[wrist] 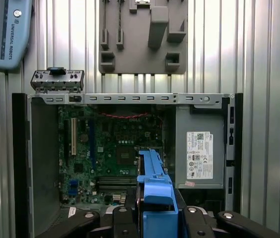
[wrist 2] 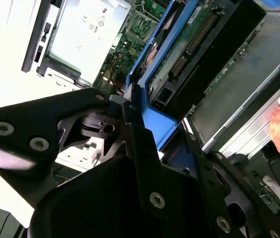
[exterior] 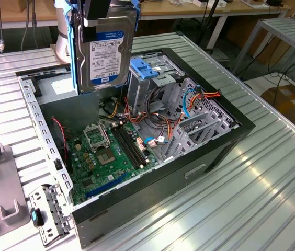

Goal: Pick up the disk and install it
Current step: 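Insert the disk into the insertion slot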

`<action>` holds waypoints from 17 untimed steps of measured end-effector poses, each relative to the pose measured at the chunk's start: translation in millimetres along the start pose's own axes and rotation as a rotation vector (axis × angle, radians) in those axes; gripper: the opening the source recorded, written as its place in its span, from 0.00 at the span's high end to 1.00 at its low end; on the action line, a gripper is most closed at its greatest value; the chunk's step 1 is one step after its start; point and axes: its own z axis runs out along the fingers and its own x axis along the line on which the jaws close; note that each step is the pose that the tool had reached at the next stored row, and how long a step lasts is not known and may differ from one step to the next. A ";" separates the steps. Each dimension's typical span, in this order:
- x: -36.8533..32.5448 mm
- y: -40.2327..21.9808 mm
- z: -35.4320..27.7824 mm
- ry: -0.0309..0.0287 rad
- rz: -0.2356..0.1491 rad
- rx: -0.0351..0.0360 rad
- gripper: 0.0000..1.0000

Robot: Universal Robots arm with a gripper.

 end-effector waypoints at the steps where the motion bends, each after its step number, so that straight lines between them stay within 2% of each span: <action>1: 0.0 -0.1 0.0 0.0000 0.000 0.0000 0.63; 9: 0.0 -0.3 0.0 0.0000 0.000 0.0000 0.63; 17: 5.7 -0.3 0.2 0.0000 0.000 0.0001 0.63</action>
